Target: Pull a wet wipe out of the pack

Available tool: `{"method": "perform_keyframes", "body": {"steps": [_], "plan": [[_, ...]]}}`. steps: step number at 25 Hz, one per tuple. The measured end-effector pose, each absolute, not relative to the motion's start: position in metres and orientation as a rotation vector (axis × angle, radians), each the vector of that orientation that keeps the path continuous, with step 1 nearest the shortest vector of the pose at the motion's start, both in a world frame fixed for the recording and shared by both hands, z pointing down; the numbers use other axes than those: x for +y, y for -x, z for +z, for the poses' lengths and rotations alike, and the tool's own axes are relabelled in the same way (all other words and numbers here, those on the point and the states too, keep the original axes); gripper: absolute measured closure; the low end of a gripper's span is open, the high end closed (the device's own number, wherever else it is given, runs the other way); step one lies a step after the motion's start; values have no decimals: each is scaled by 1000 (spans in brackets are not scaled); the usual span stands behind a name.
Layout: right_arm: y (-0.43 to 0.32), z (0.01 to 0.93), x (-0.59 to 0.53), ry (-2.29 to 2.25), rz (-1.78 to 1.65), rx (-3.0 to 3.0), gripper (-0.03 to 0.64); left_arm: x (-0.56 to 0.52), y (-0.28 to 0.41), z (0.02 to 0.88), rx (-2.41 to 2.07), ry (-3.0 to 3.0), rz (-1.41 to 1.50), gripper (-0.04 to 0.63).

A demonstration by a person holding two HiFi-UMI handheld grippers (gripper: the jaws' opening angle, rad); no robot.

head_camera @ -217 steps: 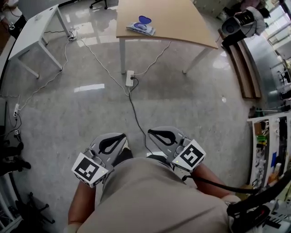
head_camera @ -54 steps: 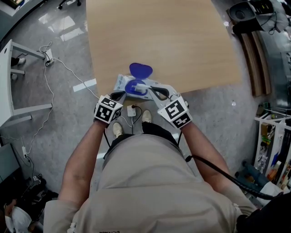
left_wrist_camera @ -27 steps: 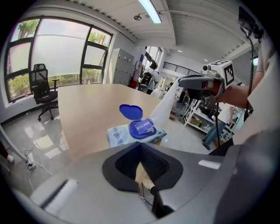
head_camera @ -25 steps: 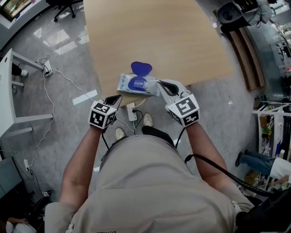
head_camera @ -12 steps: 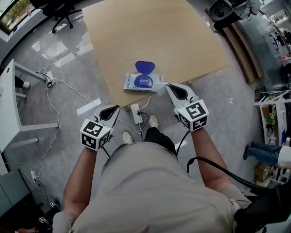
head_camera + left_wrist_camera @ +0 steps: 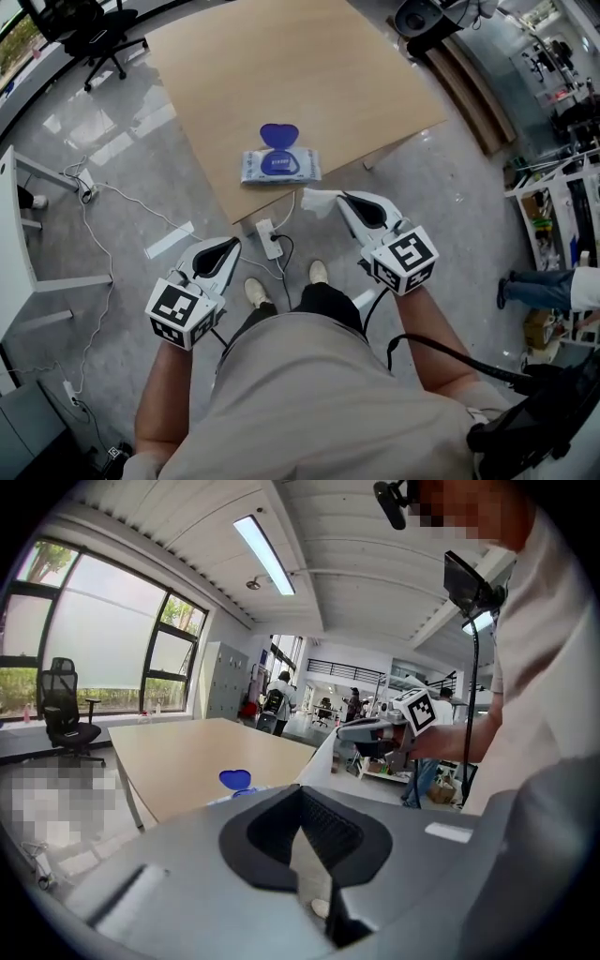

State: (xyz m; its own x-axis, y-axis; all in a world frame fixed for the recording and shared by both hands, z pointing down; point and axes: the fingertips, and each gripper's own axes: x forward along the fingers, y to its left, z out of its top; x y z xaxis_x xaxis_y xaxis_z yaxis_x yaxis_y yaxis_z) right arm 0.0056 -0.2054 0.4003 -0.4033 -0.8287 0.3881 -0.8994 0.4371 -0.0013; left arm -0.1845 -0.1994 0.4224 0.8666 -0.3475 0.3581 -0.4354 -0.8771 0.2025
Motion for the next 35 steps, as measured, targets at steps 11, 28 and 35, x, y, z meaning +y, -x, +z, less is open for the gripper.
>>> {"method": "perform_keyframes", "body": {"steps": [11, 28, 35], "plan": [[-10, 348, -131, -1382, 220, -2506, 614, -127, 159, 364, -664, -2825, 426, 594], [-109, 327, 42, -1213, 226, -2704, 614, 82, 22, 338, -764, -2780, 483, 594], [-127, 322, 96, -1315, 270, -2681, 614, 115, -4, 322, -640, -2896, 504, 594]]}}
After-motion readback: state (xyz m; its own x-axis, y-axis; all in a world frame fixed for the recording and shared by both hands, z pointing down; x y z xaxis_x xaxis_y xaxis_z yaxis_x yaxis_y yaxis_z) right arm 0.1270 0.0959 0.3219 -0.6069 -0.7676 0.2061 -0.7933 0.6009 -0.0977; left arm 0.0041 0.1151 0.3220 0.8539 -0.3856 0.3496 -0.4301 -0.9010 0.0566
